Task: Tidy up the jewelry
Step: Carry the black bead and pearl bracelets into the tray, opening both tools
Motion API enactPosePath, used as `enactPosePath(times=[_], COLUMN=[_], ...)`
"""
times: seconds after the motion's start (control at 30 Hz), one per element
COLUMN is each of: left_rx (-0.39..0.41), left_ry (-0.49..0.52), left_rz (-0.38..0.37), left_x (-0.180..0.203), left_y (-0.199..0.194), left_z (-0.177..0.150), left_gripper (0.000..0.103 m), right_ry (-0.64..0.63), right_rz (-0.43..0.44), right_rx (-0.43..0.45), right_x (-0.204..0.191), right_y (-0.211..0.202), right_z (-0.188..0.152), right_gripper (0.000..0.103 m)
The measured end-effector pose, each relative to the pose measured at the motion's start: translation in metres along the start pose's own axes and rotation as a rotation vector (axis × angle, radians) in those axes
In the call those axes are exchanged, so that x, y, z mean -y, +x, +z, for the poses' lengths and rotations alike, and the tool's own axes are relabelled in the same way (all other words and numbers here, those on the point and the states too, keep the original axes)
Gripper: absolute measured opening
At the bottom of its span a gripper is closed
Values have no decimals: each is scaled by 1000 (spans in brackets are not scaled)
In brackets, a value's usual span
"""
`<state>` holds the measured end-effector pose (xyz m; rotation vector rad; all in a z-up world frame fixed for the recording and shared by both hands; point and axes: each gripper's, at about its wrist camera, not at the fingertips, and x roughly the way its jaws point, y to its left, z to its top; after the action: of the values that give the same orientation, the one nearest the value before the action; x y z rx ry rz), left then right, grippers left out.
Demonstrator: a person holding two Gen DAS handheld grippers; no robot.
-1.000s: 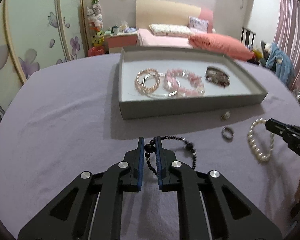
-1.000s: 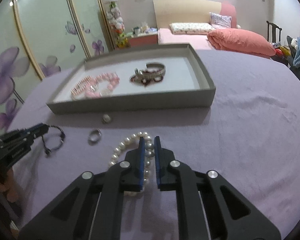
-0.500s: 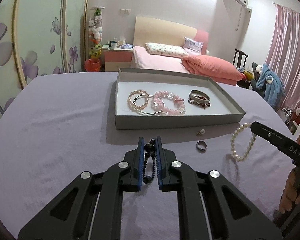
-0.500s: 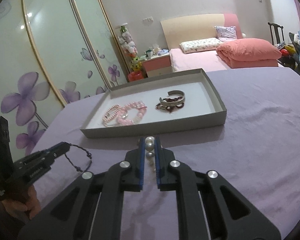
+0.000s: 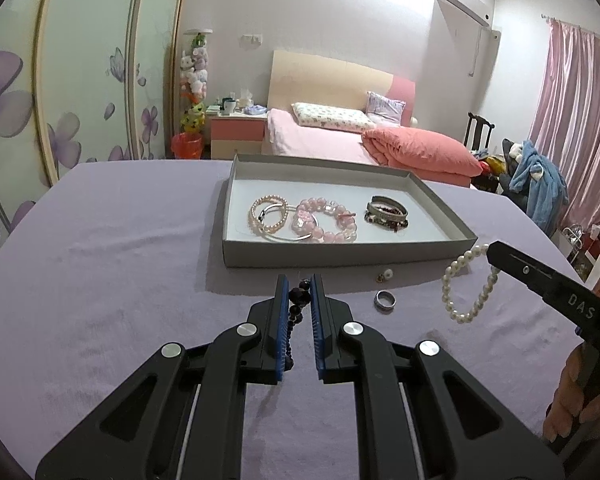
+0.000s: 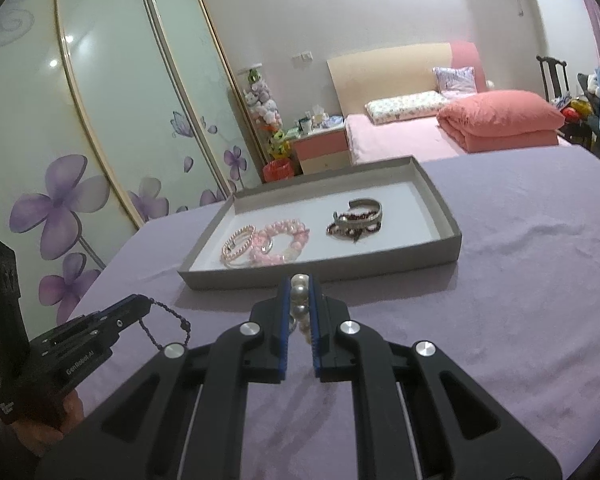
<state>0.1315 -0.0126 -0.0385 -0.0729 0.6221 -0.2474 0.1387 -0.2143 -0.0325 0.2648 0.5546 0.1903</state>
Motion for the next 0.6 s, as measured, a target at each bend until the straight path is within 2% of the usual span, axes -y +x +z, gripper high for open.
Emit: enactPosePath(times=[0.6], left_rx=[206], left_ry=[81], left_rz=[84], left_x=[32], left_y=[-25], left_z=[26], left_gripper=[12], right_ry=[-152], right_rz=[-92], right_rx=[289], right_x=[-37], right_y=[-38], right_z=[26], right_gripper=[10])
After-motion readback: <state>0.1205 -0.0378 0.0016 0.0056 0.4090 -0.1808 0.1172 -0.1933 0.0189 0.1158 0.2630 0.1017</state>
